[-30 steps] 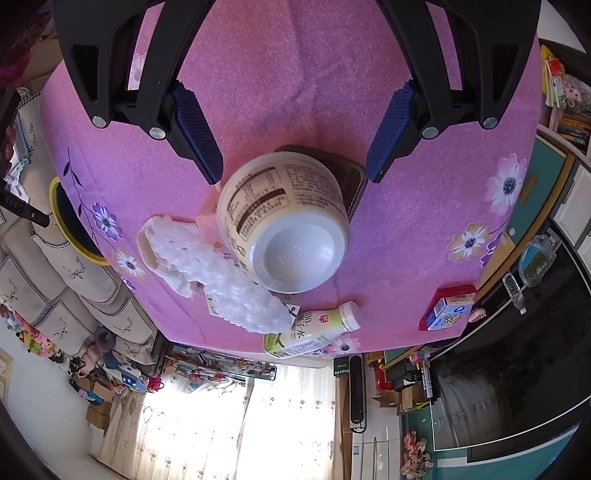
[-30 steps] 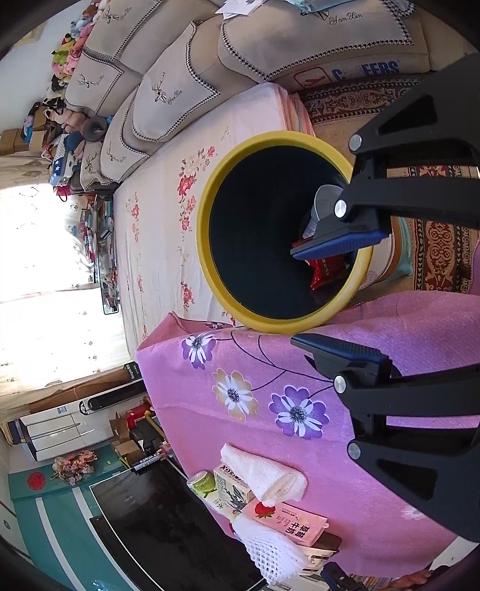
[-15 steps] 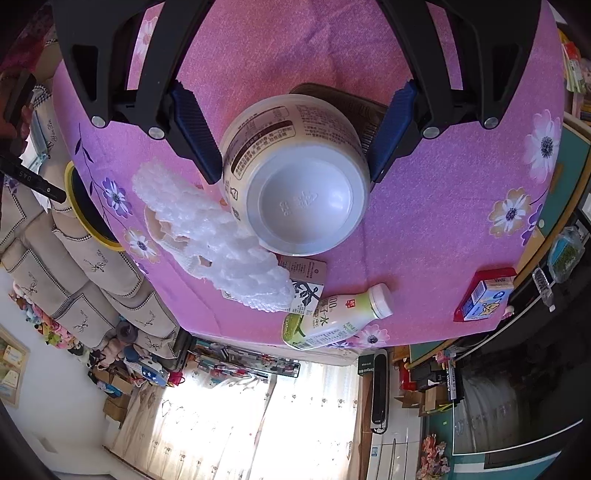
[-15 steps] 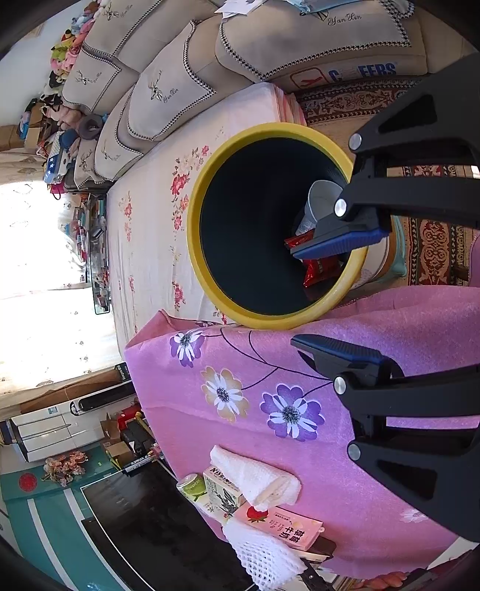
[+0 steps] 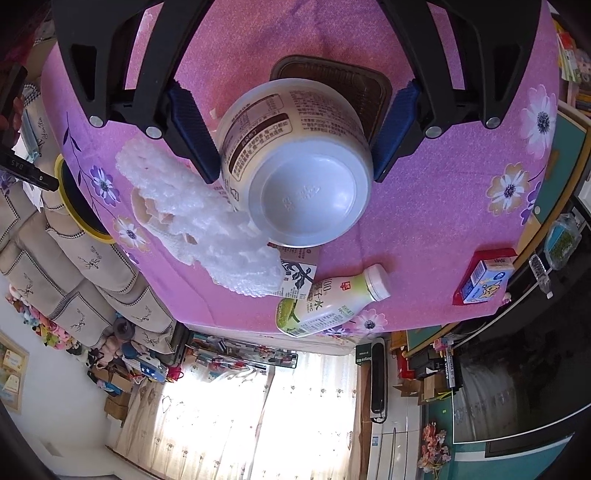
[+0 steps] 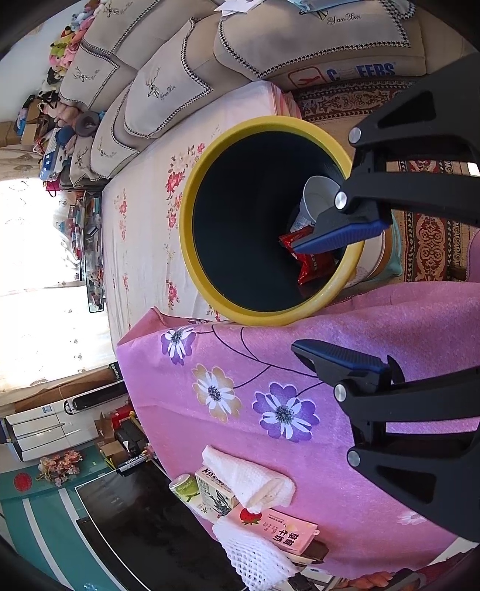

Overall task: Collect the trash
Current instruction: 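Reach the left gripper to the white upside-down tub and close around it, then carry the white tub over the yellow-rimmed bin and open the left gripper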

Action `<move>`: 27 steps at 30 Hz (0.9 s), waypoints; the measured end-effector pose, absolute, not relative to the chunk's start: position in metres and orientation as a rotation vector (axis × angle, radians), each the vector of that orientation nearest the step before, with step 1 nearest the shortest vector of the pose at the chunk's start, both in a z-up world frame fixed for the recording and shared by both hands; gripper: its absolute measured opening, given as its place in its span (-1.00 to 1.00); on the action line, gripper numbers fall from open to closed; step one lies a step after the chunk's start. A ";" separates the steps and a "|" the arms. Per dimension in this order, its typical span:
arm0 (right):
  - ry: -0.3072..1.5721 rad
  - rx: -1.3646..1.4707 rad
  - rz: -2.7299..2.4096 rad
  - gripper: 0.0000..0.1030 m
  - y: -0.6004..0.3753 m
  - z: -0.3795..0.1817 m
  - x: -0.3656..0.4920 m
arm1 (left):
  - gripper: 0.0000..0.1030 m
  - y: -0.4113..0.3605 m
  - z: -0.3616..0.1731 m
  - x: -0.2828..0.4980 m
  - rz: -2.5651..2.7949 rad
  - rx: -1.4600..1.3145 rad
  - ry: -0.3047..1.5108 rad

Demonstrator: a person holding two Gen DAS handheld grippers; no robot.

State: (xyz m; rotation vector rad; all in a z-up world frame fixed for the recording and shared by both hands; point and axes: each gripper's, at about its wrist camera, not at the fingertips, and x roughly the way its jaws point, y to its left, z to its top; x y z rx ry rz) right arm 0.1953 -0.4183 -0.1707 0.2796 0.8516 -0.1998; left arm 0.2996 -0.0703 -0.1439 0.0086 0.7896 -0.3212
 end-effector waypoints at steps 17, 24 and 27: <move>0.836 0.285 -0.152 -0.10 -0.408 -0.170 0.188 | 0.57 -0.043 -0.105 0.197 -0.289 0.097 0.739; 0.798 0.294 -0.150 -0.11 -0.411 -0.159 0.172 | 0.57 -0.106 -0.089 0.165 -0.488 0.144 0.722; 0.777 0.300 -0.170 -0.11 -0.420 -0.154 0.160 | 0.57 -0.146 -0.083 0.168 -0.592 0.152 0.712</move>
